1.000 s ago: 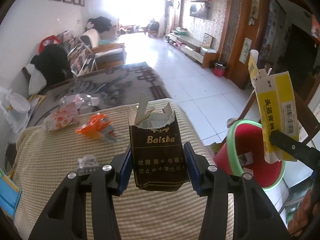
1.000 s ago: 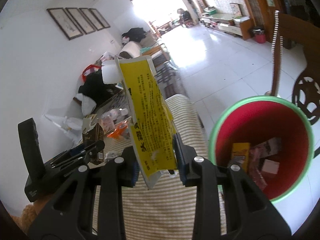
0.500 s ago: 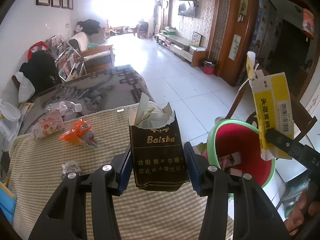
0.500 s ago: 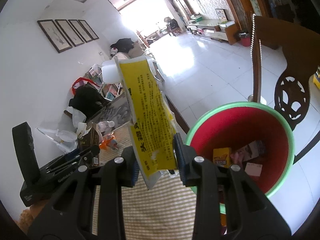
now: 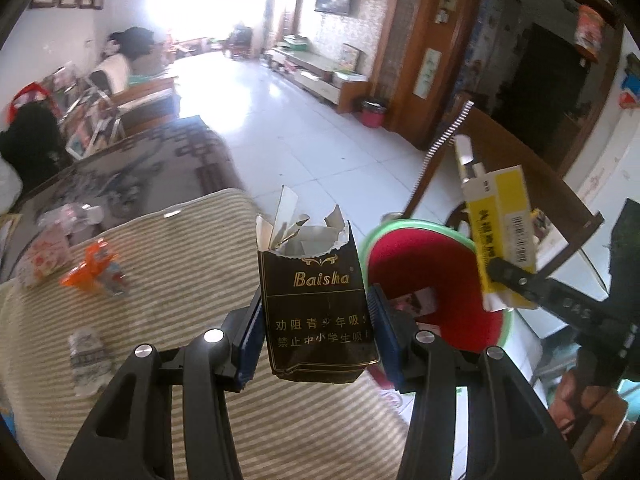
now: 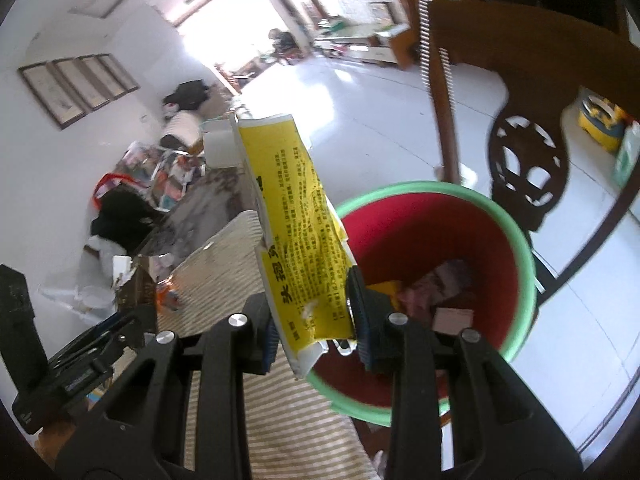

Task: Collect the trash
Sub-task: 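Carry the Baisha box and yellow packet over the red bucket and open both tools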

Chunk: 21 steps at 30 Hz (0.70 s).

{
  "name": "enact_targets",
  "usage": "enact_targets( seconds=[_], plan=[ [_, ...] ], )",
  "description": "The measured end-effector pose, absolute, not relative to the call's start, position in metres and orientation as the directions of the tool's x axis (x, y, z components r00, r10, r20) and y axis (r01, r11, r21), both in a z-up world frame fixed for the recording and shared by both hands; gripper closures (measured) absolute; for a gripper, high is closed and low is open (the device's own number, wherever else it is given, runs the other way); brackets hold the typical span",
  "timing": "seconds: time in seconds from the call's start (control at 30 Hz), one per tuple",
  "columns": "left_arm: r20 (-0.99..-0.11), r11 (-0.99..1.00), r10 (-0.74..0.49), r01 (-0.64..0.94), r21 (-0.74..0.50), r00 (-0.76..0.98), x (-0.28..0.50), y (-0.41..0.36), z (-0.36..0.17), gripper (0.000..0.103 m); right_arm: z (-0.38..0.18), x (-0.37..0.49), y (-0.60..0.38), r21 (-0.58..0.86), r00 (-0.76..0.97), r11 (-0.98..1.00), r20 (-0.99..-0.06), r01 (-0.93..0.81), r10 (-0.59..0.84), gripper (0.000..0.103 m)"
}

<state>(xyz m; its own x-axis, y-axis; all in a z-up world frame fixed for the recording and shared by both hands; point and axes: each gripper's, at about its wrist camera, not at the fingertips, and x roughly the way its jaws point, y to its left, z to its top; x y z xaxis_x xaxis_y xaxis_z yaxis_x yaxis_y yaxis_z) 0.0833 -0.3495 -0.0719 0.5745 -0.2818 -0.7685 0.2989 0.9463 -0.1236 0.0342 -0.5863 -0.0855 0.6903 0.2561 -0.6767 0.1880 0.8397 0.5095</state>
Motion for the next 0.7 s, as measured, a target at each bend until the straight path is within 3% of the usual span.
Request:
enact_targets(
  seconds=[0.7],
  plan=[
    [-0.8,0.846,-0.415,0.508,-0.163,0.433,0.113,-0.455,-0.099,0.057,-0.1,0.009,-0.646,0.432,0.649,0.818,-0.754,0.379,0.098,0.071]
  ],
)
